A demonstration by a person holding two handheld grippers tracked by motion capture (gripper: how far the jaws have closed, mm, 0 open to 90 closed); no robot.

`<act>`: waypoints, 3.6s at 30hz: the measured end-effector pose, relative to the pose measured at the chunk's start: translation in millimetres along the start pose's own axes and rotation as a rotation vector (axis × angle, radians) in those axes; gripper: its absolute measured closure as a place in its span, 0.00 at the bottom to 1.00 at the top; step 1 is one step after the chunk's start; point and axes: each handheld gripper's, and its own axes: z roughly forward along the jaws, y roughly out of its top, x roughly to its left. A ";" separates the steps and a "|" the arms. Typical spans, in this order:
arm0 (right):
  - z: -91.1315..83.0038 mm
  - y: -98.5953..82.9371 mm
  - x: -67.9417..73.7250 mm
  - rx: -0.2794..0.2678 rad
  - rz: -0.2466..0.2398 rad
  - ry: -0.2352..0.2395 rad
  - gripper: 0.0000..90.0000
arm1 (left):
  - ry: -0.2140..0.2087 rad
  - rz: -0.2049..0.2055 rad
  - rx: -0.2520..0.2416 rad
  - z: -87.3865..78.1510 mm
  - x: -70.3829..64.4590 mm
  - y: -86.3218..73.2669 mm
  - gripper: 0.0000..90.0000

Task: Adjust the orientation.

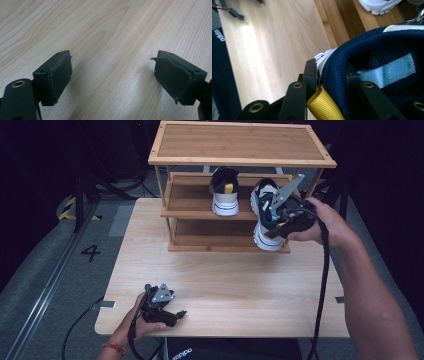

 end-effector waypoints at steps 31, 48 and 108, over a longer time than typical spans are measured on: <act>37.1 63.8 -71.3 0.073 -0.018 -0.085 0.69 | 0.009 -0.005 -0.005 -1.2 -1.2 -1.3 0.18; 23.8 58.2 -58.6 -0.040 0.005 -0.206 0.52 | 0.008 -0.002 -0.002 -1.5 -1.1 -1.5 0.18; 75.3 -19.0 -69.2 -0.375 0.409 -0.295 0.32 | 0.012 -0.004 -0.004 -1.5 -1.8 -1.8 0.18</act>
